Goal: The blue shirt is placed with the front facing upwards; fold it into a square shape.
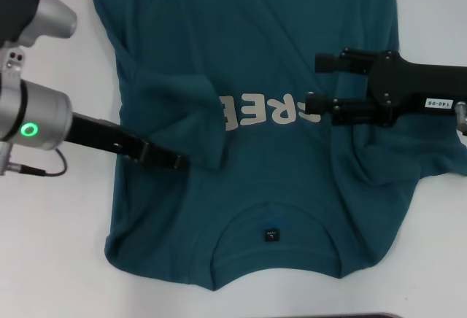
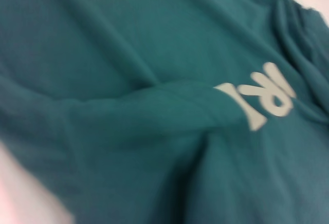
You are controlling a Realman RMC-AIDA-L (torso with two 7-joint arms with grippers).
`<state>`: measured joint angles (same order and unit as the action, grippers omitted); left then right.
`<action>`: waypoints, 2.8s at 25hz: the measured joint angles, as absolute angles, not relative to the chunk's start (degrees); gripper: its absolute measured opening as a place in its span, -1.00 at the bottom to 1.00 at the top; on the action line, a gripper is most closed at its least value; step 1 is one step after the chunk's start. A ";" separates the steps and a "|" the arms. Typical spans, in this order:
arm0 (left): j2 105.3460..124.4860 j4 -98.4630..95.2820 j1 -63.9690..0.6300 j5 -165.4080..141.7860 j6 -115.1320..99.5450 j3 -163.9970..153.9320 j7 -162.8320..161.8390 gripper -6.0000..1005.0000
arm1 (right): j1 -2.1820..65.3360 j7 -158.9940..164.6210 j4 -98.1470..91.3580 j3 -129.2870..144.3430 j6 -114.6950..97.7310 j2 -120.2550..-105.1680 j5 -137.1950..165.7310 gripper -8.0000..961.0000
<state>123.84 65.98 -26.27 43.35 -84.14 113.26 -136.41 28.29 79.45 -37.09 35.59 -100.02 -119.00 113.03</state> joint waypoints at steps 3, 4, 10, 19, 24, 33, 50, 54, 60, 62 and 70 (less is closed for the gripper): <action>124.09 65.47 -27.24 45.62 -85.88 113.02 -135.18 0.74 | 28.13 79.45 -37.09 35.59 -100.04 -118.95 113.03 0.89; 124.10 65.02 -27.69 46.29 -86.09 112.95 -135.05 0.74 | 28.09 79.45 -37.09 35.59 -100.06 -118.95 113.02 0.89; 124.10 60.58 -30.97 50.49 -86.44 111.68 -133.45 0.74 | 27.93 79.45 -37.09 35.59 -100.17 -118.92 113.02 0.88; 124.06 57.81 -33.04 56.30 -89.28 112.84 -130.10 0.74 | 27.93 79.45 -37.09 35.59 -100.21 -118.81 113.03 0.88; 123.87 58.10 -32.28 59.81 -93.22 118.25 -126.50 0.74 | 28.08 79.45 -37.09 35.59 -100.20 -118.82 113.02 0.88; 123.78 57.73 -28.10 59.70 -90.68 127.00 -118.71 0.74 | 28.15 80.88 -37.09 34.82 -99.95 -117.99 113.03 0.88; 123.84 53.42 -21.93 65.47 -89.28 141.14 -107.42 0.75 | 24.30 101.52 -37.45 32.66 -98.78 -108.17 115.44 0.87; 123.80 53.17 -21.97 65.63 -88.93 141.24 -107.37 0.75 | 21.75 105.86 -39.54 30.18 -98.64 -107.14 117.09 0.87; 123.77 52.24 -22.33 65.66 -88.61 141.29 -106.50 0.74 | 19.48 109.93 -40.82 26.20 -97.13 -106.91 122.20 0.87; 123.76 52.23 -22.47 65.66 -88.60 141.30 -106.45 0.74 | 19.28 110.88 -40.83 25.24 -96.17 -107.04 124.36 0.87; 123.56 50.99 -23.01 65.57 -88.56 141.10 -106.42 0.74 | 19.71 113.63 -40.12 25.10 -91.29 -107.60 128.16 0.87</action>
<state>123.56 50.99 -23.01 65.57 -88.56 141.10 -106.42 19.71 113.63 -40.12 25.10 -91.29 -107.60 128.16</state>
